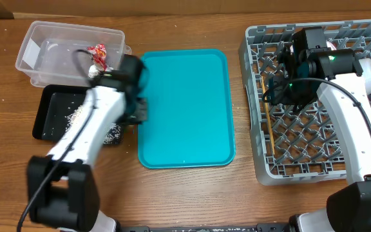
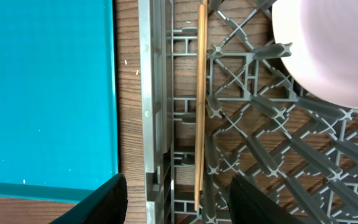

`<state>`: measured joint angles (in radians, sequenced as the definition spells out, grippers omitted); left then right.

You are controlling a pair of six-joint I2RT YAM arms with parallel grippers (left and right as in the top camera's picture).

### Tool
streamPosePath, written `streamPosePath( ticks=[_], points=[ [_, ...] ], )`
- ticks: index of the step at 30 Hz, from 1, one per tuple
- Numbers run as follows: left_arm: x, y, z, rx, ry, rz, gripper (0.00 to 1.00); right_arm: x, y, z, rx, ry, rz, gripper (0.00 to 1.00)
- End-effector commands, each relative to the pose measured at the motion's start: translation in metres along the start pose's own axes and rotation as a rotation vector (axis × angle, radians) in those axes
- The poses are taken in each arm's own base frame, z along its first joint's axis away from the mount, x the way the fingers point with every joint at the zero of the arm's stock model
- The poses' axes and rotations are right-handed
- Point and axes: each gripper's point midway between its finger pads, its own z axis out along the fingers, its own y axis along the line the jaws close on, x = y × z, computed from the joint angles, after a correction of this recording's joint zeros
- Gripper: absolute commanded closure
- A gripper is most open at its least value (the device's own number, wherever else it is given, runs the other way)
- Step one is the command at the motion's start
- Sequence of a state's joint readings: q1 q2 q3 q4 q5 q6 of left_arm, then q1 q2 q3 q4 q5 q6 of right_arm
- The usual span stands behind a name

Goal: Sort waste into correct bins and load items into the dishwasher
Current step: 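Carry the food scrap left and drop it onto the black tray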

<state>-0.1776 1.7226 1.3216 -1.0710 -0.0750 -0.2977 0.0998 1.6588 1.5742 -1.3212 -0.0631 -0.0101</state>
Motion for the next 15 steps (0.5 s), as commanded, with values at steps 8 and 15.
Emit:
streamPosePath(
  ticks=[8,15],
  points=[
    [-0.031,0.125,0.001,-0.062,-0.106,-0.407,0.91,-0.005,0.001,-0.008,0.000,-0.031,0.003,0.45],
    [-0.041,0.155,0.022,-0.073,-0.192,-0.490,0.82,-0.005,0.001,-0.008,0.001,-0.029,0.003,0.45]
  ],
)
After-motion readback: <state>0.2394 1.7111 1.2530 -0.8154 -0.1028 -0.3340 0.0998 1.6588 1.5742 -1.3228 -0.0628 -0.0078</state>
